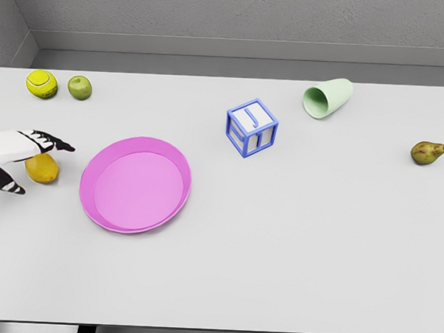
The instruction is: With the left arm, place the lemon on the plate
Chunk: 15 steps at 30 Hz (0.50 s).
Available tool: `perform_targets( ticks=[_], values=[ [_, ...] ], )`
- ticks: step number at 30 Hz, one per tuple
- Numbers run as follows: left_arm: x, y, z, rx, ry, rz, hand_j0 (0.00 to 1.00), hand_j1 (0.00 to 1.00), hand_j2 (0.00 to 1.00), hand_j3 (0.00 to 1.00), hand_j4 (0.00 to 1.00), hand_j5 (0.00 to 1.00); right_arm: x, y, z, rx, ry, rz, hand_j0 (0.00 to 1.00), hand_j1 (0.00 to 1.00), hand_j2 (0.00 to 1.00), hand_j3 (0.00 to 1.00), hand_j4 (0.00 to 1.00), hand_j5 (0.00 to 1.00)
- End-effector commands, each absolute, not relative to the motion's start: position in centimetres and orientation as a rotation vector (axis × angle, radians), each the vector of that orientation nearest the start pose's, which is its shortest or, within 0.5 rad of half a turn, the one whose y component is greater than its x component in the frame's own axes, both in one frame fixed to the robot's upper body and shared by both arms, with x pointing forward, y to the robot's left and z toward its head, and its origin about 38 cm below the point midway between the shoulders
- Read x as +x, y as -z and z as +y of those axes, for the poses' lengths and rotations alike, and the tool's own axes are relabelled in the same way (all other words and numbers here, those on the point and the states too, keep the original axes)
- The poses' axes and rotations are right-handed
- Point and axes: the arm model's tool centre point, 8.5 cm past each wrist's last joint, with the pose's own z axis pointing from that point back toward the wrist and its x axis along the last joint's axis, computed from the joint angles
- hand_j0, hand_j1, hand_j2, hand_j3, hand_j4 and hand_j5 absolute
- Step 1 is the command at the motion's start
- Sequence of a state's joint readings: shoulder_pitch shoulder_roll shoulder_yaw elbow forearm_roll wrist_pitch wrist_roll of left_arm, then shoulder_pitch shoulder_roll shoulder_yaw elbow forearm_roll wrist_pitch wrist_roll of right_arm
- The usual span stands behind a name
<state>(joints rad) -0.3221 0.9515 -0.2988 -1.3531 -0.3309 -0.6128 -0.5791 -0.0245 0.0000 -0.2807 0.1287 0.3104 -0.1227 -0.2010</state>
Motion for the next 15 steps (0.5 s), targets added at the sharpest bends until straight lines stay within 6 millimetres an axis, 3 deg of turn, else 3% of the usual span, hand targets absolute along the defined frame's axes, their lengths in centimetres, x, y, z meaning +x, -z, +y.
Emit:
perform_targets(
  ticks=[1, 8, 13, 15],
  values=[
    [39.3, -17.1, 43.0, 0.425, 1.843, -1.156, 1.0, 1.0, 1.0, 1.0, 1.0, 1.0, -1.3, 25.7, -27.6, -0.25, -0.026, -0.027, 1.0, 1.0, 1.0, 1.0, 1.0, 1.0],
    [40.6, -15.8, 40.3, 0.421, 1.884, -1.171, 1.0, 1.0, 1.0, 1.0, 1.0, 1.0, -1.4, 25.7, -27.5, -0.249, -0.026, -0.026, 1.0, 1.0, 1.0, 1.0, 1.0, 1.0],
    [40.6, -15.4, 40.9, 0.448, 1.914, -1.115, 0.99, 0.99, 0.99, 0.99, 0.99, 0.99, -1.4, 25.7, -27.5, -0.249, -0.026, -0.026, 1.0, 1.0, 1.0, 1.0, 1.0, 1.0],
    [40.6, -15.3, 40.9, 0.449, 1.92, -1.107, 0.9, 0.9, 0.9, 0.9, 0.9, 0.9, -1.4, 25.7, -27.5, -0.249, -0.026, -0.026, 1.0, 1.0, 1.0, 1.0, 1.0, 1.0]
  ],
)
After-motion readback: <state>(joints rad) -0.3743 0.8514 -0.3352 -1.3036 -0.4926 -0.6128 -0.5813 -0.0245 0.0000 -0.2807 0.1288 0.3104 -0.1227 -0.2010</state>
